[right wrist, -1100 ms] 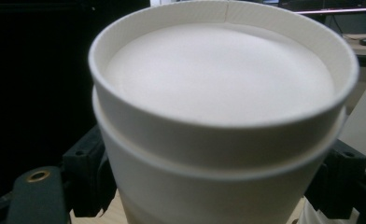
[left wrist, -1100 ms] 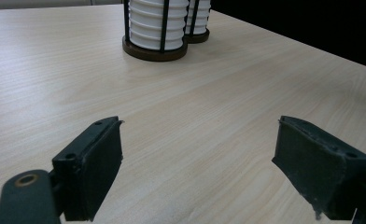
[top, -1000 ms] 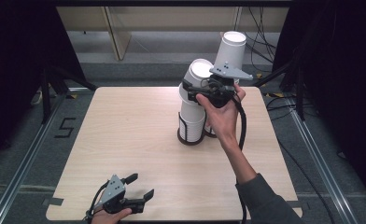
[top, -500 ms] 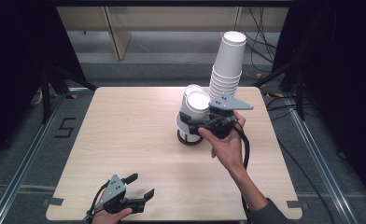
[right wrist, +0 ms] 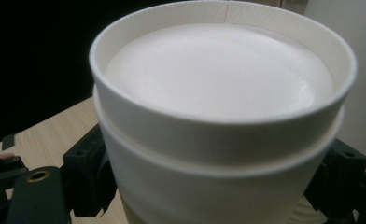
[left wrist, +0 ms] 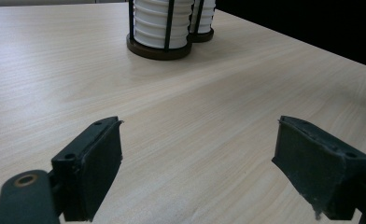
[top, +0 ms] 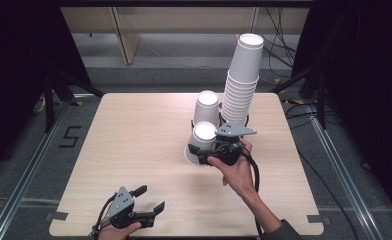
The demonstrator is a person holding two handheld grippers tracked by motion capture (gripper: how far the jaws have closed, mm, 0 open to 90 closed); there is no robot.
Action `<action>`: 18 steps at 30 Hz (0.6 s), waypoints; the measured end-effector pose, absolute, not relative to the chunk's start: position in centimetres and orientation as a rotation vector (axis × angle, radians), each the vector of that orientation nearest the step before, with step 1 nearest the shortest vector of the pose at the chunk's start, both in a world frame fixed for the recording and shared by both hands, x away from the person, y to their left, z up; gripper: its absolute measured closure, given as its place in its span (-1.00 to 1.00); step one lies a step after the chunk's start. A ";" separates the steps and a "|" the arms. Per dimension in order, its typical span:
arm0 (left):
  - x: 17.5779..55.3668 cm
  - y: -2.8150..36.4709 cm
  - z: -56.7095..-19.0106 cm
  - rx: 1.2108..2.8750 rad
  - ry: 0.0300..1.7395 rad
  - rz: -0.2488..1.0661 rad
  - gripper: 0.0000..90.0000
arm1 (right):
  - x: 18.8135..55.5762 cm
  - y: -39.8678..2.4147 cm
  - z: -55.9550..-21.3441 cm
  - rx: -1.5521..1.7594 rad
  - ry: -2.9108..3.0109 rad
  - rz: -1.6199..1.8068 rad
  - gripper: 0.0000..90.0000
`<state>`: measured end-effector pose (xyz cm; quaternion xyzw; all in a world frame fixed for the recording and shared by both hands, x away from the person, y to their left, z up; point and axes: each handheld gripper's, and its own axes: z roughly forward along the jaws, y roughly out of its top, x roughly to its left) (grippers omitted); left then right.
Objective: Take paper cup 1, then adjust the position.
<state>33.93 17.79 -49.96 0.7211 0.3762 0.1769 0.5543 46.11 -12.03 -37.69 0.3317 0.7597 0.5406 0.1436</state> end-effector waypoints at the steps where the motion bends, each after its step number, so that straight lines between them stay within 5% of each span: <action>1: 33.9 17.8 -49.9 1.706 0.891 0.419 -0.68 | 46.1 -12.0 -37.7 0.956 2.190 1.559 -0.59; 18: 33.9 17.9 -49.9 1.692 0.896 0.419 -0.68 | 44.0 -10.9 -40.3 0.923 2.305 1.560 -0.59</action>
